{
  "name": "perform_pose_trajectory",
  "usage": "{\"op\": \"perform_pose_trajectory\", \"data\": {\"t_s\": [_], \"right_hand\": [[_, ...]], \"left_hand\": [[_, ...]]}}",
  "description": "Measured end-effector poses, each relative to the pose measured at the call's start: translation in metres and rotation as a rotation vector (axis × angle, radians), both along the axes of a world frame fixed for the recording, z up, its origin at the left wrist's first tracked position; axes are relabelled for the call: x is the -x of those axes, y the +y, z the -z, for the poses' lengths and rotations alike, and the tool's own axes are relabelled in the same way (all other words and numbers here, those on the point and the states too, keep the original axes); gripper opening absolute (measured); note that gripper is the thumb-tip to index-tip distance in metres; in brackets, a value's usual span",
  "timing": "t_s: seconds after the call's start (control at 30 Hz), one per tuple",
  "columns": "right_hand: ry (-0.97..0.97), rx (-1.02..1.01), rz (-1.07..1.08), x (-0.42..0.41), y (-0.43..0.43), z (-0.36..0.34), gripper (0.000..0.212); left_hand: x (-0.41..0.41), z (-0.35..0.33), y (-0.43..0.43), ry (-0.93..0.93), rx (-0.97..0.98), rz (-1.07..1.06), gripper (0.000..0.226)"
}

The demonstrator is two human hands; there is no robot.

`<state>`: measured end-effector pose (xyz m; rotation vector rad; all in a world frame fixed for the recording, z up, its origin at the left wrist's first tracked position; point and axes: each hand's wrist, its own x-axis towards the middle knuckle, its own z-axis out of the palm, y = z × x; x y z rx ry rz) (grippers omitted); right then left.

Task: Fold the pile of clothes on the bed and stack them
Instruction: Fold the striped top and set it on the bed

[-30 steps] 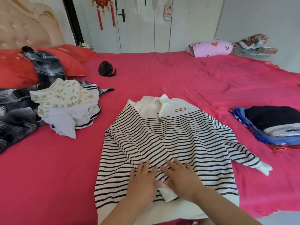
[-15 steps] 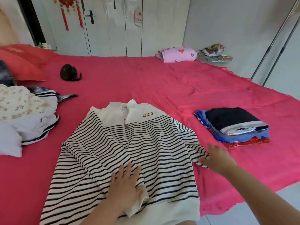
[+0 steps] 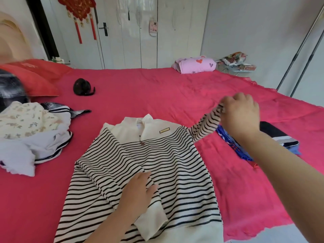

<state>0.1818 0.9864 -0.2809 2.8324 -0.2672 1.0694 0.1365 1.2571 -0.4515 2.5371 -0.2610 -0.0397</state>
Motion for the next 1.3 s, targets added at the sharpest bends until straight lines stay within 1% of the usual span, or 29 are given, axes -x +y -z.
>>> {"op": "perform_pose_trajectory", "data": {"t_s": [0.07,0.1,0.13,0.17,0.2,0.23,0.27,0.3,0.33,0.37,0.43,0.5,0.57,0.6,0.63,0.67,0.7,0.77,0.87,0.9,0.93,1.0,1.03,1.1,1.13,1.17,1.2,1.23,1.3], "right_hand": [[-0.11,0.067,-0.189,0.008,0.045,-0.01,0.022],[-0.1,0.092,-0.305,0.016,0.071,-0.006,0.02],[0.001,0.107,-0.449,0.027,0.097,0.006,0.022],[0.167,0.109,-0.622,0.041,0.123,0.023,0.028],[0.363,0.091,-0.786,0.056,0.143,0.043,0.036],[0.558,0.052,-0.912,0.071,0.157,0.06,0.042],[0.695,-0.015,-0.987,0.081,0.164,0.074,0.046],[0.756,-0.094,-1.004,0.085,0.165,0.086,0.047],[0.779,-0.181,-0.975,0.084,0.162,0.094,0.045],[0.793,-0.25,-0.912,0.08,0.155,0.101,0.041],[0.807,-0.29,-0.751,0.065,0.141,0.113,0.035],[0.801,-0.323,-0.621,0.048,0.128,0.122,0.032],[0.779,-0.442,-0.488,0.031,0.115,0.127,0.03],[0.762,-0.521,-0.411,0.022,0.109,0.129,0.03],[0.74,-0.606,-0.337,0.012,0.103,0.13,0.031],[0.713,-0.695,-0.28,0.003,0.098,0.131,0.033],[0.688,-0.791,-0.239,-0.004,0.095,0.134,0.036],[0.664,-0.98,-0.193,-0.02,0.095,0.14,0.045],[0.672,-1.331,-0.17,-0.043,0.104,0.145,0.054],[0.64,-1.397,-0.156,-0.051,0.107,0.145,0.052],[0.586,-1.383,-0.135,-0.059,0.11,0.143,0.048],[0.437,-1.244,-0.097,-0.07,0.121,0.133,0.044],[0.358,-1.164,-0.139,-0.073,0.13,0.124,0.045],[0.284,-1.02,-0.4,-0.075,0.153,0.107,0.046],[0.321,-1.009,-0.56,-0.076,0.165,0.103,0.047],[0.395,-1.029,-0.677,-0.076,0.175,0.102,0.048],[0.465,-1.026,-0.716,-0.077,0.18,0.107,0.048],[0.504,-0.976,-0.681,-0.078,0.18,0.114,0.047],[0.564,-0.738,-0.492,-0.08,0.166,0.133,0.049]], "left_hand": [[-0.001,-0.006,0.001,0.02,0.207,-0.064,0.039],[-0.003,-0.01,0.002,0.055,0.369,-0.139,0.031],[-0.006,-0.014,0.004,0.126,0.585,-0.244,0.027],[-0.009,-0.019,0.008,0.251,0.847,-0.35,0.032],[-0.012,-0.021,0.015,0.407,1.106,-0.427,0.044],[-0.013,-0.02,0.026,0.561,1.3,-0.478,0.056],[-0.014,-0.019,0.037,0.672,1.395,-0.506,0.066],[-0.013,-0.016,0.047,0.732,1.372,-0.508,0.073],[-0.01,-0.015,0.053,0.738,1.26,-0.488,0.076],[-0.006,-0.014,0.054,0.7,1.084,-0.462,0.08],[0.003,-0.013,0.051,0.54,0.698,-0.397,0.086],[0.007,-0.013,0.046,0.459,0.47,-0.301,0.096],[0.01,-0.011,0.04,0.433,0.287,-0.144,0.101],[0.011,-0.009,0.039,0.382,0.167,-0.076,0.095],[0.013,-0.008,0.038,0.302,0.076,-0.032,0.083],[0.015,-0.009,0.038,0.214,0.033,-0.018,0.067],[0.016,-0.011,0.039,0.155,0.045,-0.023,0.053],[0.015,-0.016,0.042,0.122,0.153,-0.032,0.039],[0.009,-0.025,0.05,0.138,0.382,-0.072,0.037],[0.007,-0.027,0.054,0.15,0.469,-0.098,0.038],[0.005,-0.028,0.059,0.166,0.556,-0.135,0.039],[0.003,-0.029,0.071,0.212,0.729,-0.238,0.037],[0.001,-0.028,0.078,0.24,0.813,-0.31,0.036],[-0.002,-0.024,0.094,0.279,0.909,-0.463,0.032],[-0.003,-0.02,0.102,0.268,0.877,-0.518,0.029],[-0.004,-0.015,0.11,0.248,0.789,-0.558,0.027],[-0.005,-0.01,0.117,0.225,0.676,-0.58,0.029],[-0.004,-0.006,0.122,0.197,0.569,-0.592,0.033],[-0.004,-0.001,0.128,0.124,0.396,-0.559,0.042]]}}
